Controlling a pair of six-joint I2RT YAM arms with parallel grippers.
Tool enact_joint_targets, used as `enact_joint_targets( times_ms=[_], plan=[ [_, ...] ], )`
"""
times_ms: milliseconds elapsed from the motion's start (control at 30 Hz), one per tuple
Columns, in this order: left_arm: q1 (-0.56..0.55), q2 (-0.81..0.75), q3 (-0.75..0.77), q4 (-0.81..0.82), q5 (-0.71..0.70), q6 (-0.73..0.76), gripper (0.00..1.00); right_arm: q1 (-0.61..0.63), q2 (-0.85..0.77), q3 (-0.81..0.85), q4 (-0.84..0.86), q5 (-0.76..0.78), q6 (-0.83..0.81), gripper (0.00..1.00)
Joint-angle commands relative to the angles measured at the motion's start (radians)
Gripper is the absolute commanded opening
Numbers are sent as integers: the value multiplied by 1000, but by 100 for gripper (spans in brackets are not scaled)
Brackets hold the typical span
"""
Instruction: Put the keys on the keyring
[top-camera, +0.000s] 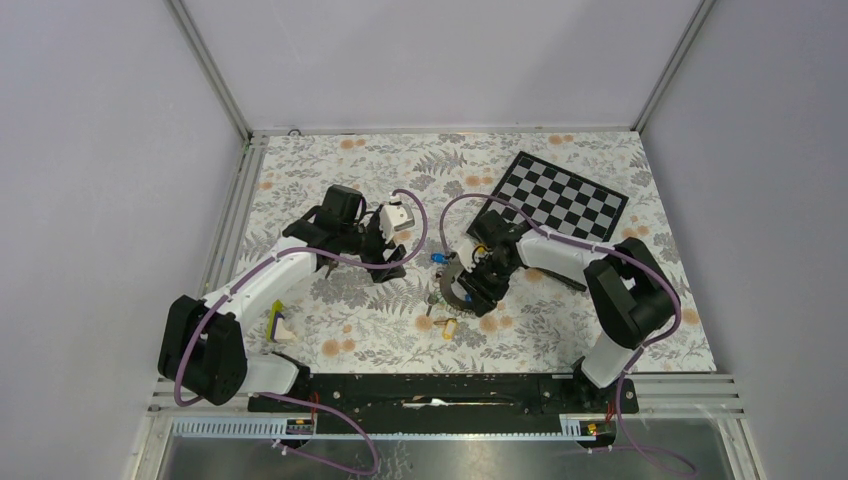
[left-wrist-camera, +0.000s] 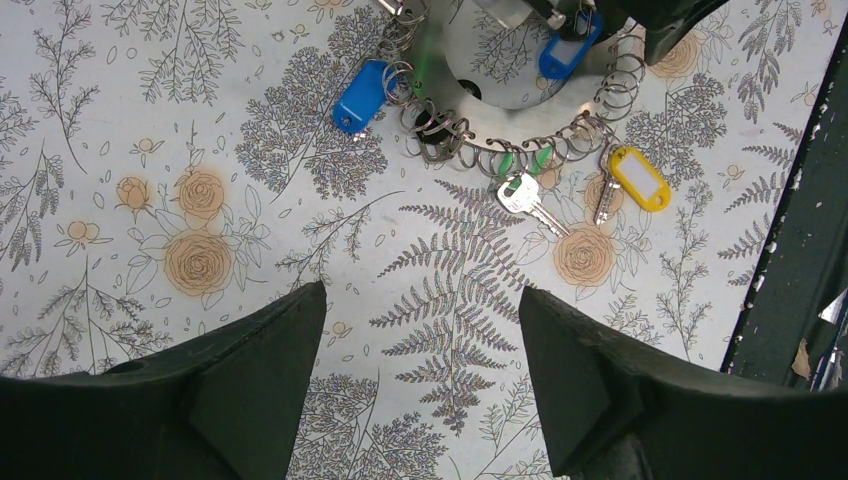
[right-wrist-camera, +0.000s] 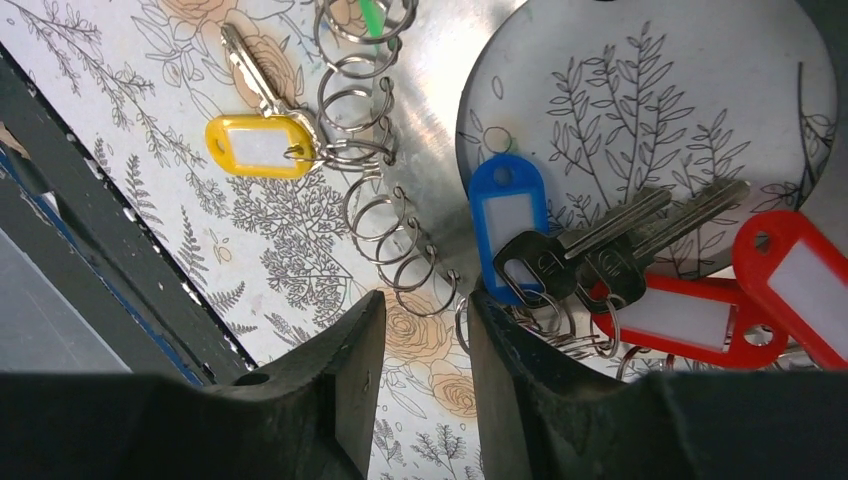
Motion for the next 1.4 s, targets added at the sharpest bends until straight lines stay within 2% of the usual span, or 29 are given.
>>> enact_joint_targets(
  times_ms=[0,300,400,700,800,1033,1233,1367],
  plan=[
    [3,-33,25,16,30,-5,79,-25,21,38,-6,-31,30,43],
    [2,-35,22,16,31,-7,79,-39,33,38,-6,-43,44,36],
    [2,-36,20,16,30,-7,79,-46,26,34,-24,-42,29,36],
    [2,-35,21,16,21,5,79,-51,-90,6,-40,-96,-169,46],
    [2,-28,30,14,15,11,79,-49,-147,-18,-37,-86,-310,46],
    [17,28,90,-65,82,58,80,-22,-318,-200,149,17,-536,43],
    [68,92,153,-114,180,35,80,-8,-400,-370,354,41,-627,44],
    [98,110,171,-115,205,16,80,10,-428,-424,445,52,-647,45]
  ],
)
